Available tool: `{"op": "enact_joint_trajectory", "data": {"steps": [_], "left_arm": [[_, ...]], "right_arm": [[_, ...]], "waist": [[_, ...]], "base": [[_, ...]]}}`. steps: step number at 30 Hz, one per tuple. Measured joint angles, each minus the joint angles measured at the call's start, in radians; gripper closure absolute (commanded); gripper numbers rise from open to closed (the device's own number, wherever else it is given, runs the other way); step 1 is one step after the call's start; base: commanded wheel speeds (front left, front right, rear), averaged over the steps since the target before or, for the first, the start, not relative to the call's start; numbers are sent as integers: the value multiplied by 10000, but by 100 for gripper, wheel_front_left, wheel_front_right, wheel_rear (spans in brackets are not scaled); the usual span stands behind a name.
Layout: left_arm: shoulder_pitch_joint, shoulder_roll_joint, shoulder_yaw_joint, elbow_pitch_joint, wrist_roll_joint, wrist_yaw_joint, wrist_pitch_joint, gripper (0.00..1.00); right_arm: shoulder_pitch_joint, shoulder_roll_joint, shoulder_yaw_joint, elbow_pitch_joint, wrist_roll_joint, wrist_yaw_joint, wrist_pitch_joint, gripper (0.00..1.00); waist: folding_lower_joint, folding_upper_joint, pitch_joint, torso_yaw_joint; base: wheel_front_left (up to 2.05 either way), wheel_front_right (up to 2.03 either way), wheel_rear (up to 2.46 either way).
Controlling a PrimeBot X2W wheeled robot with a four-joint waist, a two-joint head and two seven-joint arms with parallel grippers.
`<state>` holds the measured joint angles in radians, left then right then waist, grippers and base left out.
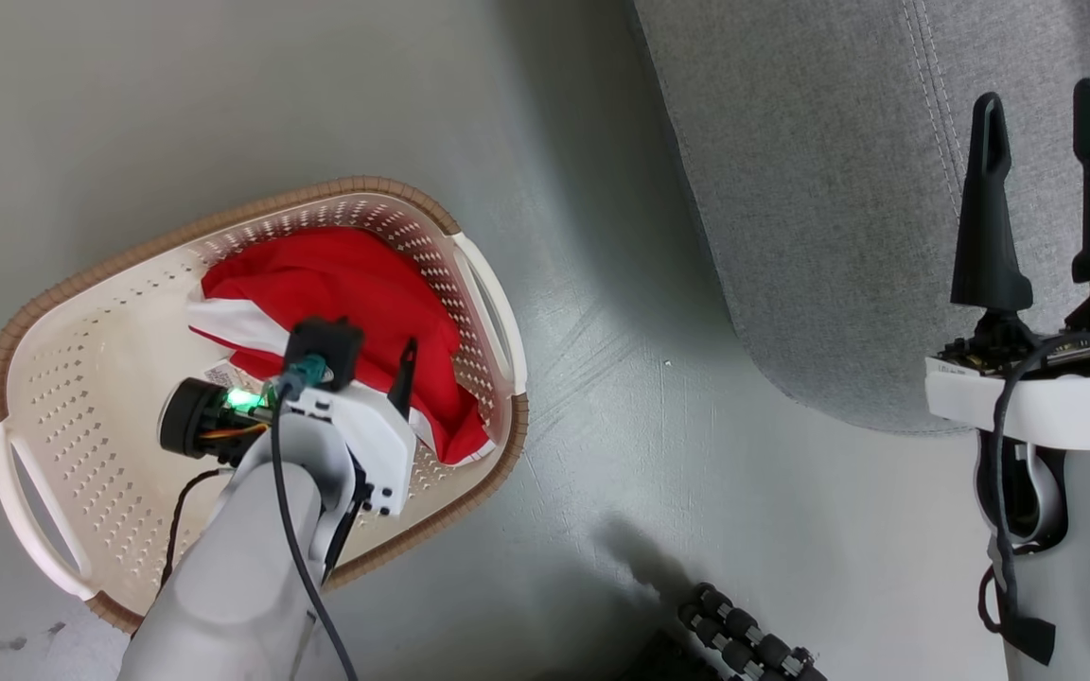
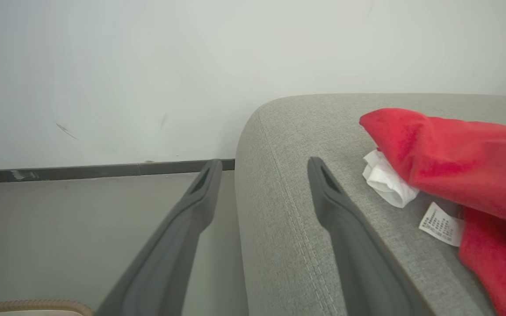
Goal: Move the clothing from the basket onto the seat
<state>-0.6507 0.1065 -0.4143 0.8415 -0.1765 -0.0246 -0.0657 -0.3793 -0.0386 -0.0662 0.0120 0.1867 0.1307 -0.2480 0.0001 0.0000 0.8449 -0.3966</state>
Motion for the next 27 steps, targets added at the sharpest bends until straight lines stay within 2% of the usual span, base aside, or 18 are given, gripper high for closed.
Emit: {"op": "enact_joint_trajectory", "data": {"steps": [11, 27], "left_arm": [[-204, -353, 518, 247, -863, 69, 199, 0], [-608, -466, 247, 134, -1060, -19, 36, 0]], "right_arm": [[-157, 0, 8, -2, 31, 2, -13, 0], [-352, 0, 33, 127, 42, 2, -15, 0]], "waist": [[0, 0, 98, -22], [0, 0, -29, 106]], "base": [[0, 0, 0], [0, 0, 0]]}}
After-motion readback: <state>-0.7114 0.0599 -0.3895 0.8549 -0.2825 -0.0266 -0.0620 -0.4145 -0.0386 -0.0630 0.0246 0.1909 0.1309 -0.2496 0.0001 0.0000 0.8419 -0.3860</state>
